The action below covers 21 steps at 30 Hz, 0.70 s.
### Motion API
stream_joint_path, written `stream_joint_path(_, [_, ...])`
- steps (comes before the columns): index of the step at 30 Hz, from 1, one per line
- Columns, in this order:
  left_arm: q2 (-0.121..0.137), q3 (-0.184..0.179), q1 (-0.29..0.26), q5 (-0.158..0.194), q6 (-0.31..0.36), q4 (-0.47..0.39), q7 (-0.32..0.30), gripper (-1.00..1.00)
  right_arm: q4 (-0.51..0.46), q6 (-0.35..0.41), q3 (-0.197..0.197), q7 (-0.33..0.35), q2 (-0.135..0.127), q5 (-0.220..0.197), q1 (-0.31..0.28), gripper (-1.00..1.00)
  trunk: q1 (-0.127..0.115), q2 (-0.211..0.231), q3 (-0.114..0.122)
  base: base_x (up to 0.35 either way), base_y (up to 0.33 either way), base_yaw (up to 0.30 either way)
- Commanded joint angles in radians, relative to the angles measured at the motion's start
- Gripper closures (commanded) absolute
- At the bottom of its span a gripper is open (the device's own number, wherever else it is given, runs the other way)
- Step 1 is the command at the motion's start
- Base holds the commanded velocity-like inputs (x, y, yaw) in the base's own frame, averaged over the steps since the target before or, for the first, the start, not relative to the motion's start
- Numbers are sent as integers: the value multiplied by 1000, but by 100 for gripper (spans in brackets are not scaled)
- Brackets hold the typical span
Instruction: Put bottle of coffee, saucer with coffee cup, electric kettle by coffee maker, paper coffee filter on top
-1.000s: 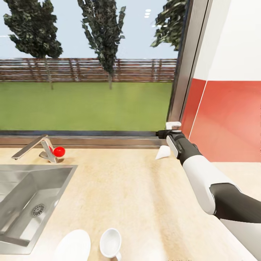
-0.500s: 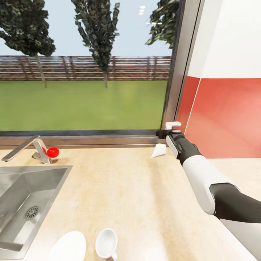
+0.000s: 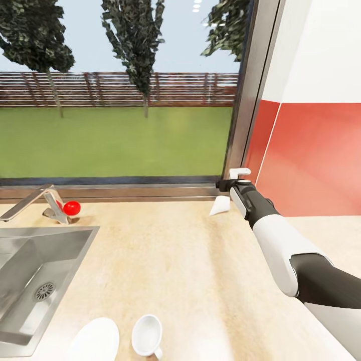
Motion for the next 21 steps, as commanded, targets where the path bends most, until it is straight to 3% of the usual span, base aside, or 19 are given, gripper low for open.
stream_joint_path(1, [1,1,-1,1,1,-2,2,-100,-1,6,5,-5,0,0,-1,-100,1,-2,-3,0,0,0])
stream_joint_path(14, [-4,2,-10,4,-56,-90,1,-100,0,6,5,-6,1,1,-1,-100,1,-2,-24,0,0,0])
stream_joint_path(18, [-4,2,-13,6,-146,-145,2,-100,2,6,7,-7,2,1,-1,-100,1,-2,-31,0,0,0])
stream_joint_path(21, [-4,2,-13,6,-178,-154,1,-100,4,6,7,-7,2,1,0,-100,1,-2,-35,0,0,0])
